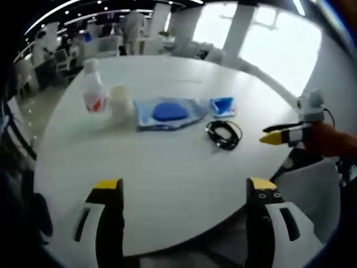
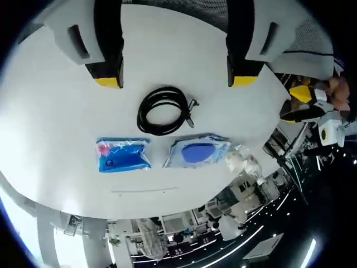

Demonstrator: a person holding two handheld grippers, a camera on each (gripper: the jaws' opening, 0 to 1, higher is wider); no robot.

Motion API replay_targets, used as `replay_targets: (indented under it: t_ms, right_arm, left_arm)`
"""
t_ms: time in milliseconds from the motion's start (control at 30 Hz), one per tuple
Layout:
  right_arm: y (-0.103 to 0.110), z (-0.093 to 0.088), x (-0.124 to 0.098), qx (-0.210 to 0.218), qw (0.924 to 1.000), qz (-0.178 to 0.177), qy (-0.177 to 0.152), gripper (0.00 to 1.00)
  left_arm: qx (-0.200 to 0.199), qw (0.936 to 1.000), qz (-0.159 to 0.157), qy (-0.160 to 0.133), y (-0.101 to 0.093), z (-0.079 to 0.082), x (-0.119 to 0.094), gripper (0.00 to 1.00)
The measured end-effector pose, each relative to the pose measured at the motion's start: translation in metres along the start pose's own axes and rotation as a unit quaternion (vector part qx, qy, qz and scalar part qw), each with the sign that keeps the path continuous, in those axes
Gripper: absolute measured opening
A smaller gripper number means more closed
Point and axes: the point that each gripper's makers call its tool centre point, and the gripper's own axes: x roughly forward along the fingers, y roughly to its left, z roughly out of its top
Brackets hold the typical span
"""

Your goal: Arrange the tabletop items into an orderly group along one side of the table until the central work area is clear of visible clutter.

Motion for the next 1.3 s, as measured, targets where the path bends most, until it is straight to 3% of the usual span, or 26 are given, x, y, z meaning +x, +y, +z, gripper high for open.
replay_targets:
  t_ms: [200,333,400,467,700,967,1100,1167,1300]
  right_arm:
    - [0.003,-0.026,-0.012,-0.012,0.9995,-0.025,0.015,0.73]
    - [0.004,-0.037,-0.023,-0.047,0.9971,-0.049,0.034,0.72]
    - [-0.001,-0.031,-0.027,-0.081,0.9933,-0.072,0.038,0.71]
    - [0.001,-0.022,-0.033,-0.099,0.9916,-0.082,0.020,0.71]
    - [0.001,-0.007,-0.045,-0.123,0.9866,-0.105,-0.020,0.71]
    - [0.008,-0.003,-0.045,-0.138,0.9858,-0.089,-0.037,0.70]
    - [0.003,-0.008,-0.041,-0.138,0.9855,-0.096,-0.022,0.69]
    - [0.002,-0.020,-0.038,-0.124,0.9881,-0.091,0.009,0.68]
    - [-0.002,-0.017,-0.039,-0.130,0.9861,-0.103,0.004,0.68]
  left_arm:
    - [0.030,0.9995,-0.003,-0.005,-0.007,0.004,-0.004,0.88]
    - [0.048,0.9988,0.003,-0.008,-0.007,0.002,-0.009,0.88]
    - [0.059,0.9981,0.014,-0.006,-0.005,0.000,-0.010,0.88]
    - [0.082,0.9959,0.032,-0.019,-0.001,0.007,-0.011,0.87]
    - [0.108,0.9925,0.049,-0.030,0.003,0.011,-0.012,0.86]
    - [0.065,0.9957,0.042,-0.051,0.010,0.016,-0.015,0.85]
    - [0.056,0.9961,0.043,-0.053,0.010,0.016,-0.015,0.85]
    - [0.054,0.9960,0.049,-0.051,0.012,0.016,-0.015,0.85]
    - [0.058,0.9950,0.051,-0.063,0.011,0.021,-0.018,0.85]
